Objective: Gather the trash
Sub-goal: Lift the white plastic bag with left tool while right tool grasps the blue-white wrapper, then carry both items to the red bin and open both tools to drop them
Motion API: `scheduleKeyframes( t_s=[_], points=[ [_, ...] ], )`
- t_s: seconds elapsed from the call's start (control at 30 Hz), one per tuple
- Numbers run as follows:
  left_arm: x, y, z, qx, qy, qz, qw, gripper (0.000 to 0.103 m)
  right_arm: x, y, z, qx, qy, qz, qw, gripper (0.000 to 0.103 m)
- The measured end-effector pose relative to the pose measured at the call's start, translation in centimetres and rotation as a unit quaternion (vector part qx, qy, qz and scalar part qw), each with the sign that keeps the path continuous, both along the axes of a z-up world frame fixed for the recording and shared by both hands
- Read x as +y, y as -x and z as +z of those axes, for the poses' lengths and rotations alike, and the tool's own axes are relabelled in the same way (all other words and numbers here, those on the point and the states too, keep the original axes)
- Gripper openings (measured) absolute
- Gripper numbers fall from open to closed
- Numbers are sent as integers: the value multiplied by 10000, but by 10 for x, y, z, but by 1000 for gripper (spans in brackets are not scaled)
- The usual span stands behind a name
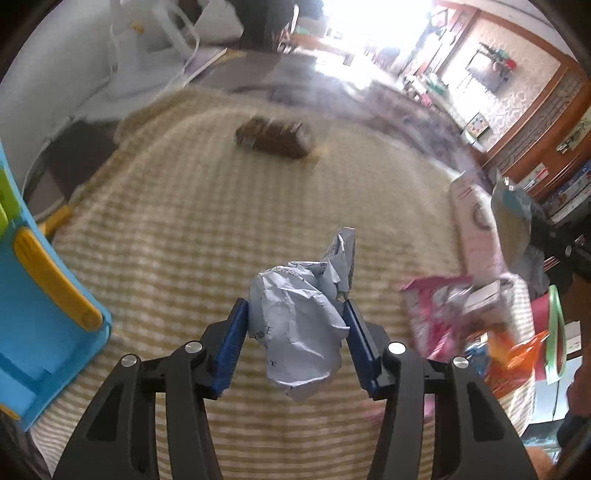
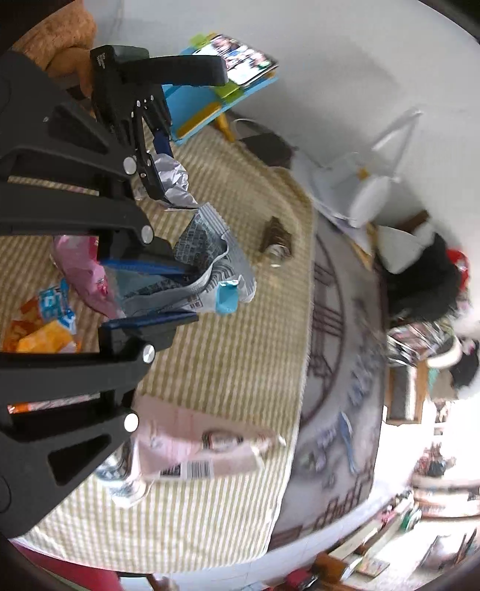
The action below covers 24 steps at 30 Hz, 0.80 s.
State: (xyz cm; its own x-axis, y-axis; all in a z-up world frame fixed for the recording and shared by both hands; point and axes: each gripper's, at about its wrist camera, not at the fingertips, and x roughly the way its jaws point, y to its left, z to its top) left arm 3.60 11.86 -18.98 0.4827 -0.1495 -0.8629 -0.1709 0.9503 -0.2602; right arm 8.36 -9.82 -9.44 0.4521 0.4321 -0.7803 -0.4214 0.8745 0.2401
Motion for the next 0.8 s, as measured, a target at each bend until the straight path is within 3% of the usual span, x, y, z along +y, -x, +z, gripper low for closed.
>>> scheduleKeyframes(
  t_s=[0.27, 0.47, 0.8],
  points=[
    [-29, -5, 66, -740, -8, 99, 9972, 49, -29, 22, 44, -663, -340, -183, 9971, 20],
    [-55, -1, 105, -1218, -208, -49, 9923, 49, -54, 32, 57, -813, -497, -324, 9949, 20],
    [-92, 7, 128, -1404, -356, -211, 9892, 49, -90, 42, 62, -898, -685, -500, 9923, 20]
  ],
)
